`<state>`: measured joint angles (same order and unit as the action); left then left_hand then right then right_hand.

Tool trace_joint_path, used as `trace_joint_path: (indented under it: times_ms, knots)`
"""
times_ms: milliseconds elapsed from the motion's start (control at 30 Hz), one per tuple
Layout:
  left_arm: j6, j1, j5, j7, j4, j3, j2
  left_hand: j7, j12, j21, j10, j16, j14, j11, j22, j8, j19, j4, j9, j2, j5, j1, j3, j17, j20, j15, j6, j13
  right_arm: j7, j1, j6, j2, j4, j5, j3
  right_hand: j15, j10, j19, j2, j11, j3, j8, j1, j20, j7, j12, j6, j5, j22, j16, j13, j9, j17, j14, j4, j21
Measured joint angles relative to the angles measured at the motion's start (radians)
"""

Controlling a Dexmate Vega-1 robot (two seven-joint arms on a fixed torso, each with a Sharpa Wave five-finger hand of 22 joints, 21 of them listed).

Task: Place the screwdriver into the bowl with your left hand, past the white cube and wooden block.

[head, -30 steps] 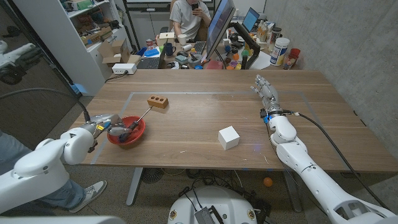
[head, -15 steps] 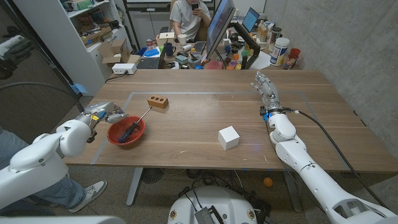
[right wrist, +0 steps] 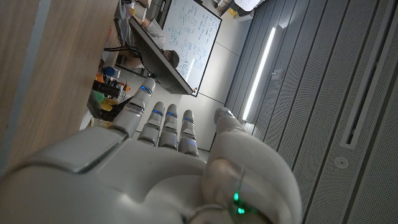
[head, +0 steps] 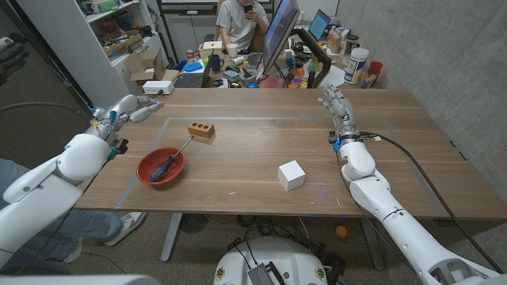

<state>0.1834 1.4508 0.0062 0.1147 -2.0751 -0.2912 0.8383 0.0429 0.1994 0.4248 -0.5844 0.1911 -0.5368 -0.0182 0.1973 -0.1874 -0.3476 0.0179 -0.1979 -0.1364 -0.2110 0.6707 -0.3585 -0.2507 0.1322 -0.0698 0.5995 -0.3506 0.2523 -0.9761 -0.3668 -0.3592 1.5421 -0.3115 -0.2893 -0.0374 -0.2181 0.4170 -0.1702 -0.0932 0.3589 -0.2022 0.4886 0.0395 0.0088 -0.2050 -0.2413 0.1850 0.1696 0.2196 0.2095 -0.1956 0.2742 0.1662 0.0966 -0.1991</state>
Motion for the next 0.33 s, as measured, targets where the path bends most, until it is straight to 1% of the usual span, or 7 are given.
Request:
trace_joint_path:
  times_ms: [67,100,200,233,267,300,333]
  knots:
    - [-0.074,-0.036,-0.105,-0.018,0.034,0.011,-0.021,0.002,0.000,-0.007,0.011,0.000,0.015,-0.003,0.001,0.003,0.006,0.000,0.000,0.002,0.000,-0.010,0.000,0.000,0.002,-0.002,-0.016,0.000,0.012,-0.011,0.003,-0.002,0.023,0.009,-0.001,0.000,0.000,0.000,0.000,0.000,0.000,0.000,0.000,0.000,0.000,0.000,0.000,0.000,0.000,0.000,0.000,0.000,0.000,0.000,0.000,0.000]
    - [-0.083,-0.036,-0.117,-0.021,0.034,0.011,-0.021,0.004,0.000,-0.007,0.018,0.000,0.018,-0.003,0.001,0.003,0.008,-0.002,0.000,0.006,0.000,-0.014,0.002,0.000,0.000,-0.005,-0.018,0.000,0.012,-0.011,0.003,-0.002,0.024,0.009,-0.001,0.000,0.000,0.000,0.000,0.000,0.000,0.000,0.000,0.000,0.000,0.000,0.000,0.000,0.000,0.000,0.000,0.000,0.000,0.000,0.000,0.000]
    - [-0.172,-0.113,-0.254,-0.067,0.112,0.040,-0.054,0.005,0.000,-0.016,0.029,0.000,0.047,-0.007,0.001,0.003,0.030,-0.006,0.000,0.012,0.000,-0.030,0.006,0.000,0.000,-0.007,-0.030,-0.001,0.036,-0.023,0.006,-0.003,0.046,0.028,-0.003,0.000,0.000,0.000,0.000,0.000,0.000,0.000,0.000,0.000,0.000,0.000,0.000,0.000,0.000,0.000,0.000,0.000,0.000,0.000,0.000,0.000]
    - [-0.178,-0.119,-0.263,-0.072,0.118,0.043,-0.056,0.001,0.000,-0.021,0.036,-0.004,0.056,-0.007,0.001,0.003,0.040,-0.007,0.000,0.014,0.000,-0.032,0.007,0.001,-0.001,-0.007,-0.034,-0.004,0.038,-0.024,0.006,-0.003,0.048,0.029,-0.003,0.000,0.000,0.000,0.000,0.000,0.000,0.000,0.000,0.000,0.000,0.000,0.000,0.000,0.000,0.000,0.000,0.000,0.000,0.000,0.000,0.000]
    - [-0.209,-0.140,-0.309,-0.090,0.144,0.053,-0.061,0.005,0.000,-0.023,0.037,-0.007,0.062,-0.008,0.001,0.003,0.047,-0.007,0.000,0.015,0.000,-0.039,0.007,0.004,-0.001,-0.008,-0.038,-0.005,0.046,-0.026,0.007,-0.003,0.054,0.035,-0.004,0.000,0.000,0.000,0.000,0.000,0.000,0.000,0.000,0.000,0.000,0.000,0.000,0.000,0.000,0.000,0.000,0.000,-0.001,0.000,0.000,0.000]
    - [-0.216,-0.143,-0.320,-0.094,0.147,0.055,-0.062,0.005,0.000,-0.028,0.037,-0.008,0.064,-0.008,0.001,0.003,0.058,-0.007,0.000,0.017,0.000,-0.043,0.007,0.005,-0.003,-0.010,-0.041,-0.005,0.046,-0.027,0.007,-0.003,0.054,0.035,-0.004,0.000,0.000,0.000,0.000,0.000,0.000,0.000,0.000,0.000,0.000,0.000,0.000,0.000,0.000,0.000,0.000,0.000,-0.004,0.000,0.000,0.000]
    - [-0.250,-0.159,-0.373,-0.118,0.167,0.063,-0.066,0.005,0.000,-0.032,0.037,-0.008,0.068,-0.008,0.001,0.003,0.065,-0.006,0.000,0.018,0.000,-0.044,0.008,0.005,-0.004,-0.007,-0.041,-0.005,0.052,-0.027,0.006,0.000,0.056,0.039,-0.006,0.000,0.000,0.000,0.000,0.000,0.000,0.000,0.000,0.000,0.000,0.000,0.000,0.000,0.000,0.000,0.000,0.000,-0.005,0.000,0.000,0.000]
